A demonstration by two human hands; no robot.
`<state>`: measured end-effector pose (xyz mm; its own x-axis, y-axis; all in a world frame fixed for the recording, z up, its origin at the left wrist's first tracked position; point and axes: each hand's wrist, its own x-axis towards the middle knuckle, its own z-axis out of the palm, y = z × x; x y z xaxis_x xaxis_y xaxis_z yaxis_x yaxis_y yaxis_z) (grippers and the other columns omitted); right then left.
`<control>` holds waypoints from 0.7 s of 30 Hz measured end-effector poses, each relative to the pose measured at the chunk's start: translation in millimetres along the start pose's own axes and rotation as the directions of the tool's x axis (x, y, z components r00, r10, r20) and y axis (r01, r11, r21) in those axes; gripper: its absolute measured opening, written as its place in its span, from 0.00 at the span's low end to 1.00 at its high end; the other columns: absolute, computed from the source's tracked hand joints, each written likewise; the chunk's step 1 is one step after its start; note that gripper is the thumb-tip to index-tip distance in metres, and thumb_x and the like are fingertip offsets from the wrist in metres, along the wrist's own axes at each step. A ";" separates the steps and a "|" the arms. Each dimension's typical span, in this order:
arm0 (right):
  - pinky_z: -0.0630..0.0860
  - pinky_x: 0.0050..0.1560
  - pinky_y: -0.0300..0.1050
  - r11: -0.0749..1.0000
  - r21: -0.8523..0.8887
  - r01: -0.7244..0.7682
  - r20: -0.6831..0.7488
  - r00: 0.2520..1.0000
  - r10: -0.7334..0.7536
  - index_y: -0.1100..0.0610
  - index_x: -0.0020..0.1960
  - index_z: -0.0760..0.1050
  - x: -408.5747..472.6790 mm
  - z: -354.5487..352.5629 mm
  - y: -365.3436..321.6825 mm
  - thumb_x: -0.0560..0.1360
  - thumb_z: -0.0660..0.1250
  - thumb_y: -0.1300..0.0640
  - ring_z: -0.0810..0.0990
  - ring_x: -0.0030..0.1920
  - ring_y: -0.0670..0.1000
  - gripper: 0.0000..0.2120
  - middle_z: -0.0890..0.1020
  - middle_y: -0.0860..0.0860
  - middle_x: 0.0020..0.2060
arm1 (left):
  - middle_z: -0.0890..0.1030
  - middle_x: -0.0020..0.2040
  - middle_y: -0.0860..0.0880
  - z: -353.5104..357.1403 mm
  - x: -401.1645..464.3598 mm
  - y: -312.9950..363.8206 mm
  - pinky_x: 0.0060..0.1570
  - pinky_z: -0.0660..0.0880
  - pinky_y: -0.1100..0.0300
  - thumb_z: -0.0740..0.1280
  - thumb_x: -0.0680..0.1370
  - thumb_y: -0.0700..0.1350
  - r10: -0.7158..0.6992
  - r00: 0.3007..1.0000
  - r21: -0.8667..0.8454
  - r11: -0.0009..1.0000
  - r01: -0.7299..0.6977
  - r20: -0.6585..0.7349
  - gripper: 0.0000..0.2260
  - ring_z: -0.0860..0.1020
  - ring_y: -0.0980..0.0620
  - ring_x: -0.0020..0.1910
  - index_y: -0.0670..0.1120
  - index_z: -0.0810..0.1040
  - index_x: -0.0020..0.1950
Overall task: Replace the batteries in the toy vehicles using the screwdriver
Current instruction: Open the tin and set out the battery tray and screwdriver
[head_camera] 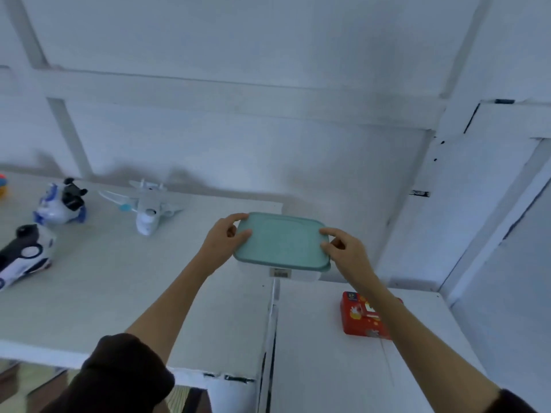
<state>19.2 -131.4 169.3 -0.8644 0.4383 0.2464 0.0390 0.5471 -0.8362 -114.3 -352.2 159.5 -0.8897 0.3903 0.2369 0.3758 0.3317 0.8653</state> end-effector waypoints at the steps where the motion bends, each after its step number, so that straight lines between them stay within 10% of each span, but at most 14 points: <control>1: 0.68 0.31 0.28 1.000 0.006 -0.009 0.006 1.000 0.009 0.60 0.60 0.75 0.4 21.8 -7.2 0.76 0.62 0.65 0.69 0.31 0.45 0.13 0.72 0.48 0.30 | 0.69 0.40 0.47 -19.4 2.3 -11.4 0.39 0.67 0.62 0.67 0.78 0.42 -0.009 1.000 0.023 1.000 0.009 0.003 0.13 0.68 0.52 0.37 0.47 0.75 0.63; 21: 0.67 0.31 0.28 0.992 -0.011 -0.125 0.002 0.992 0.125 0.59 0.57 0.77 -15.7 186.1 -54.9 0.75 0.64 0.65 0.68 0.31 0.45 0.11 0.70 0.50 0.29 | 0.68 0.39 0.49 -148.7 5.9 -128.3 0.36 0.66 0.68 0.66 0.78 0.44 -0.053 0.982 0.129 0.991 0.030 0.180 0.17 0.68 0.55 0.36 0.44 0.72 0.67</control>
<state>-62.7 -301.1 120.2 -0.8536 0.5021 0.1387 0.1525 0.4954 -0.8552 -206.4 -520.2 115.5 -0.8472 0.5204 0.1074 0.3794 0.4508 0.8080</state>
